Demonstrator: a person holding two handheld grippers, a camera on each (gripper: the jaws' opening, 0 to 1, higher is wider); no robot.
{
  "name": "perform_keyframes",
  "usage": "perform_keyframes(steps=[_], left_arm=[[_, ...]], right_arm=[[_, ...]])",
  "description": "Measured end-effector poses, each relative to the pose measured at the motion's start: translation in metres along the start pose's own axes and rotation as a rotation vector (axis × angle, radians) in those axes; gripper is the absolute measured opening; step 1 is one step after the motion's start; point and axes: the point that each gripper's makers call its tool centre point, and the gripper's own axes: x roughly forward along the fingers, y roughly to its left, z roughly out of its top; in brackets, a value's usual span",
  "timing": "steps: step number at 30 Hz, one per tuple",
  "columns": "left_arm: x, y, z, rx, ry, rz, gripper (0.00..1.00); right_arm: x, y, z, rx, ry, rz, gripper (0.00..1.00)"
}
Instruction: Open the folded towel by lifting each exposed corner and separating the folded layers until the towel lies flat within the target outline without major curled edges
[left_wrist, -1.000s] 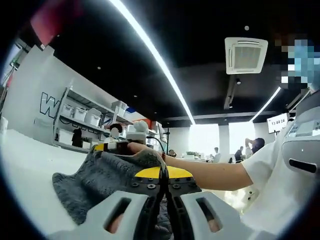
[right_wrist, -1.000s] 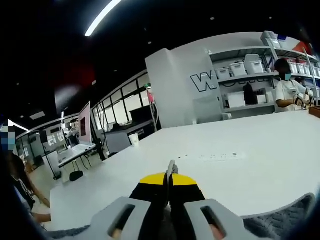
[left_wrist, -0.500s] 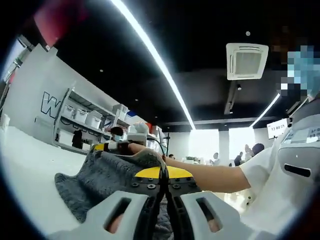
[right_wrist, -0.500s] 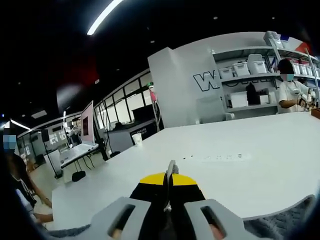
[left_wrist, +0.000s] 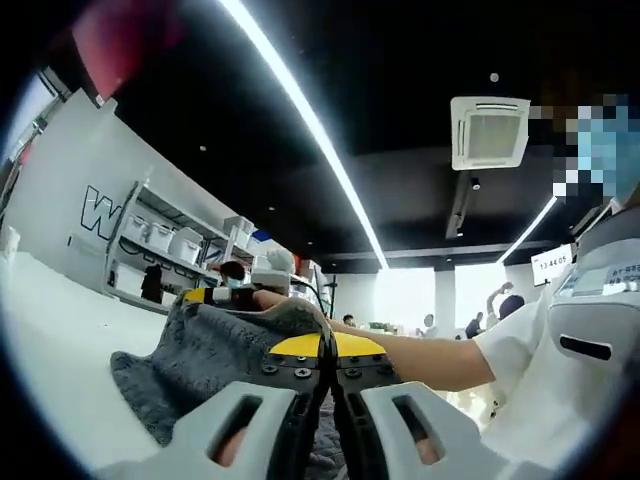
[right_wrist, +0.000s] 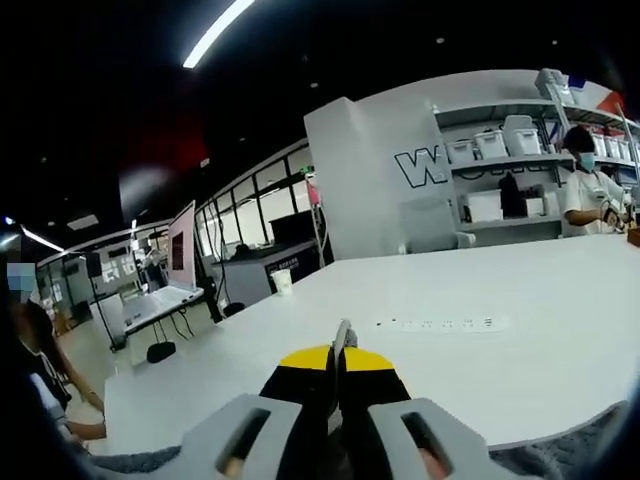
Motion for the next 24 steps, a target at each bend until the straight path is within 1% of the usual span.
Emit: perform_keyframes(steps=[2,9,11,13,15,16,24], left_arm=[[-0.001,-0.001,0.001,-0.015,-0.006,-0.009,0.01],[-0.003,-0.001,0.009,-0.008,-0.022,-0.007,0.01],[-0.003,-0.002,0.011,-0.004,-0.026,-0.007,0.01],[-0.004,-0.001,0.012,0.005,-0.025,-0.004,0.01],[-0.006,0.001,0.014,-0.008,-0.027,-0.005,0.01],[-0.007,0.001,0.017,-0.011,-0.039,-0.001,0.01],[-0.008,-0.002,0.024,0.008,-0.041,0.013,0.01]], right_arm=[[-0.001,0.002,0.001,0.002,-0.006,0.002,0.0],[-0.001,0.01,0.007,0.009,-0.012,0.017,0.0],[-0.001,0.014,0.012,-0.002,-0.018,0.022,0.0],[0.0,0.014,0.016,-0.011,-0.034,0.01,0.0],[0.001,0.015,0.016,-0.019,-0.029,0.01,0.0],[0.002,0.016,0.017,-0.012,-0.029,0.014,0.0],[0.003,0.028,0.021,-0.009,-0.041,0.032,0.0]])
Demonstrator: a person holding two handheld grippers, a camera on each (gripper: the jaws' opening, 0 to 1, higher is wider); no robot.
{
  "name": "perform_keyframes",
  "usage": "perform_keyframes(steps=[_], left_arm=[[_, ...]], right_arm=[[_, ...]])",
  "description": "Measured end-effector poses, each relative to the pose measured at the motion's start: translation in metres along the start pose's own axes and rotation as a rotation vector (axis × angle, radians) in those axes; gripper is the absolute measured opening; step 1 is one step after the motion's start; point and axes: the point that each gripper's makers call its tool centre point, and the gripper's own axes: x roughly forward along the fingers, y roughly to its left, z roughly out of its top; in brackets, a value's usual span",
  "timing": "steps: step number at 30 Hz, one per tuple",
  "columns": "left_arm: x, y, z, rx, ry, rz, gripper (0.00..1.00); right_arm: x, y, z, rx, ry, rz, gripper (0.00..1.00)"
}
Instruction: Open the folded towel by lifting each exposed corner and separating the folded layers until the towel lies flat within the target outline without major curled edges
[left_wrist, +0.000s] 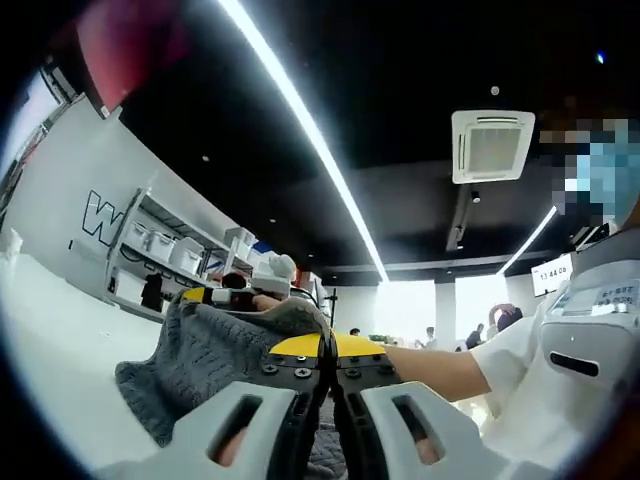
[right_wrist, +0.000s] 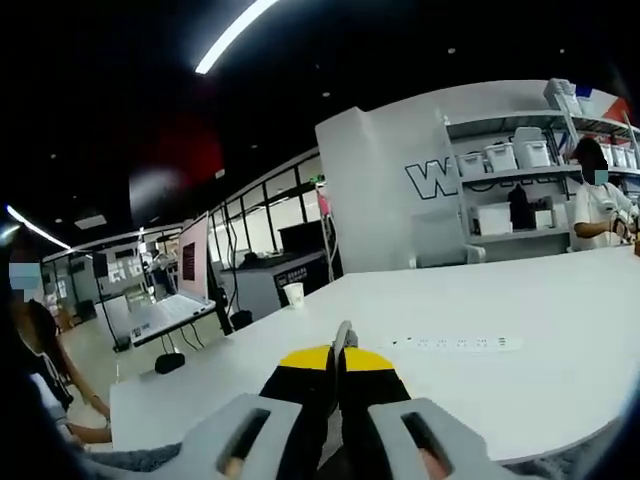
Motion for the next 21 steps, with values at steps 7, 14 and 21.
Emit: perform_keyframes(steps=[7,14,21], left_arm=[[-0.003,-0.001,0.005,0.022,-0.002,0.023,0.01],[-0.006,-0.001,0.009,0.051,-0.004,0.03,0.01],[-0.01,0.0,0.013,0.049,-0.016,0.035,0.01]], right_arm=[[0.004,0.008,0.004,-0.009,-0.008,0.01,0.0],[0.008,0.016,0.009,-0.016,-0.016,0.027,0.0],[0.011,0.024,0.013,-0.027,-0.021,0.044,0.0]])
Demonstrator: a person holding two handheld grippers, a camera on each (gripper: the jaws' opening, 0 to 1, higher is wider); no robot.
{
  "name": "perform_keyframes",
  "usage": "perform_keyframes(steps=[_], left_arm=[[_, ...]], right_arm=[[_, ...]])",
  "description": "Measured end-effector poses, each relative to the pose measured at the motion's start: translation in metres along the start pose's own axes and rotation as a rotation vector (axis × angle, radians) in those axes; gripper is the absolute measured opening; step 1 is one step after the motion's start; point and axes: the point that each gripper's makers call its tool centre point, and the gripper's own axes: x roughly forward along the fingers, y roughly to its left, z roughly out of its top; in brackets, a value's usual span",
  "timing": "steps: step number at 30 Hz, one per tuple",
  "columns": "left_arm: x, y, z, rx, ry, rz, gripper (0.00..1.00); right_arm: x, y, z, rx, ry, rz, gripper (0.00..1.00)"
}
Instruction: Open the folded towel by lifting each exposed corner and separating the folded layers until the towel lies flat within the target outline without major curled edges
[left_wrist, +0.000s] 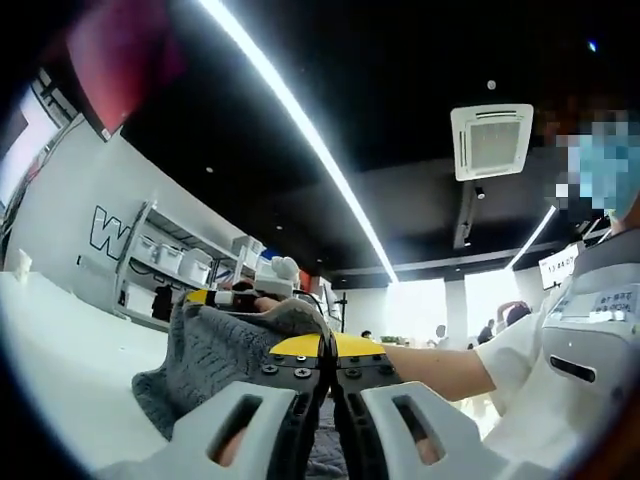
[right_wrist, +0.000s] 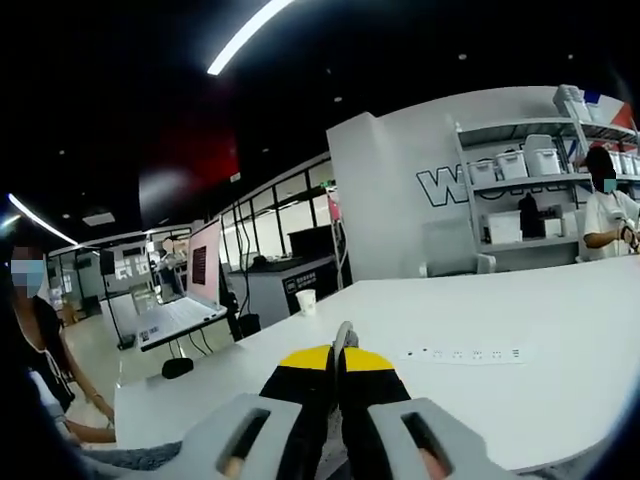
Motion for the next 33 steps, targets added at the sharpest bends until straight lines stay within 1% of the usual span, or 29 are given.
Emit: perform_keyframes(steps=[8,11,12,15,16,24,25,29,30,33], left_arm=[[-0.003,0.0,0.005,0.004,-0.012,0.009,0.01],[-0.004,0.0,0.005,0.025,-0.009,0.019,0.01],[-0.005,0.0,0.004,0.051,-0.002,0.02,0.01],[-0.007,0.001,0.005,0.038,-0.005,0.022,0.01],[-0.008,0.002,0.007,0.025,-0.017,0.021,0.01],[-0.01,0.004,0.009,0.039,-0.018,0.028,0.01],[-0.01,0.004,0.01,0.042,-0.017,0.031,0.01],[-0.011,0.003,0.014,0.046,-0.024,0.033,0.01],[-0.013,0.003,0.018,0.045,-0.032,0.032,0.01],[-0.013,0.001,0.019,0.048,-0.034,0.03,0.01]], right_arm=[[0.006,0.006,0.001,0.003,-0.011,0.01,0.0],[0.008,0.008,0.001,0.006,-0.008,0.014,0.0],[0.009,0.01,0.002,0.006,-0.009,0.015,0.0],[0.012,0.012,0.001,-0.006,-0.008,0.016,0.0],[0.014,0.014,0.001,-0.01,-0.008,0.017,0.0],[0.015,0.016,0.001,-0.014,-0.005,0.019,0.0],[0.017,0.019,0.001,-0.014,-0.004,0.022,0.0],[0.018,0.023,0.004,-0.012,-0.006,0.027,0.0],[0.017,0.028,0.007,-0.028,-0.013,0.031,0.0],[0.017,0.03,0.009,-0.028,-0.015,0.034,0.0]])
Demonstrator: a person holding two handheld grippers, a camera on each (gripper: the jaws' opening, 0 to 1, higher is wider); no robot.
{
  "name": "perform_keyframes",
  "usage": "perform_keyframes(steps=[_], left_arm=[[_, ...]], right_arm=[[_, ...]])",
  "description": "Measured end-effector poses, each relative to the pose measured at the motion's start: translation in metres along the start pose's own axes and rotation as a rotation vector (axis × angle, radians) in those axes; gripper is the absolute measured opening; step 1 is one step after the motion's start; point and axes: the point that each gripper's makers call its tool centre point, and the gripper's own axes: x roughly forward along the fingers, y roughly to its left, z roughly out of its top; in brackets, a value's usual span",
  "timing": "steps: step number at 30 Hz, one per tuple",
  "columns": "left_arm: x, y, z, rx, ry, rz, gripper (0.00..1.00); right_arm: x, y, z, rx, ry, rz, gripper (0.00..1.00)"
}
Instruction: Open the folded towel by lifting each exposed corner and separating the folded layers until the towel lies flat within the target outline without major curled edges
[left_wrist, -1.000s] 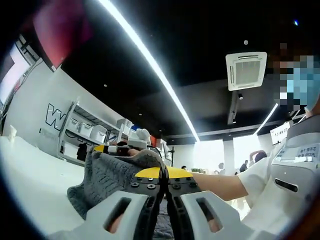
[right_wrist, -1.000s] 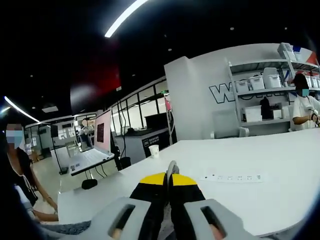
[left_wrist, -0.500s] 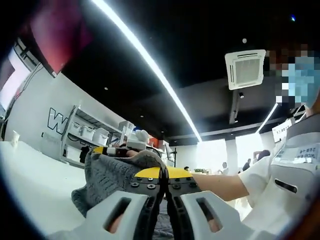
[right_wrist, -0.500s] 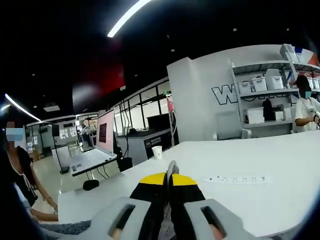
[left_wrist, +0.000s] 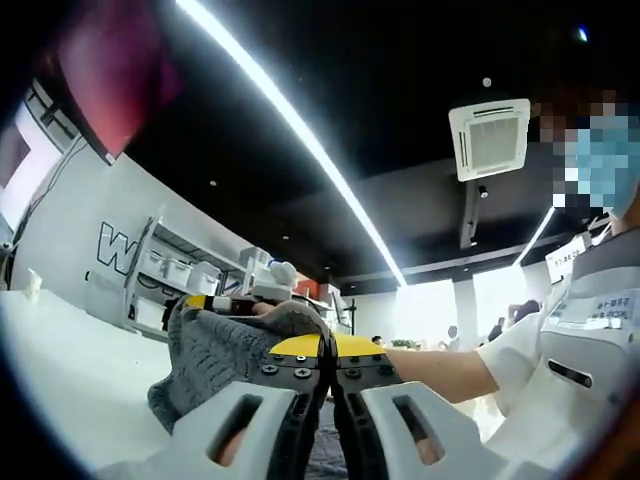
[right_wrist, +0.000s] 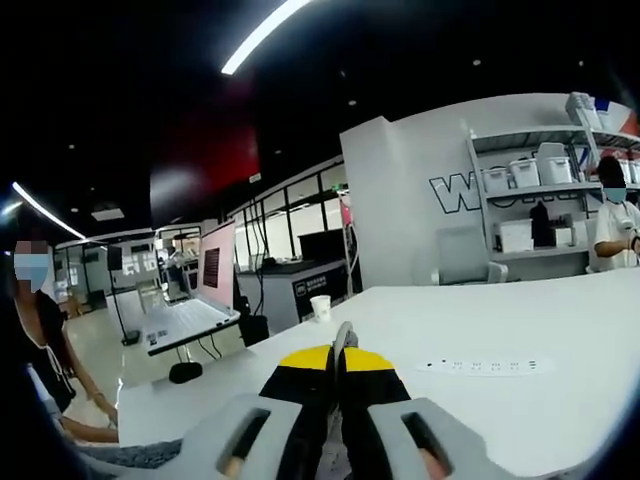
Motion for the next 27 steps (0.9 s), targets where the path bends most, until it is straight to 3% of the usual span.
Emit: perform_keyframes(steps=[27], left_arm=[[-0.018,0.0,0.016,0.045,-0.016,0.044,0.01]], right_arm=[[0.018,0.04,0.015,-0.018,-0.007,0.064,0.0]])
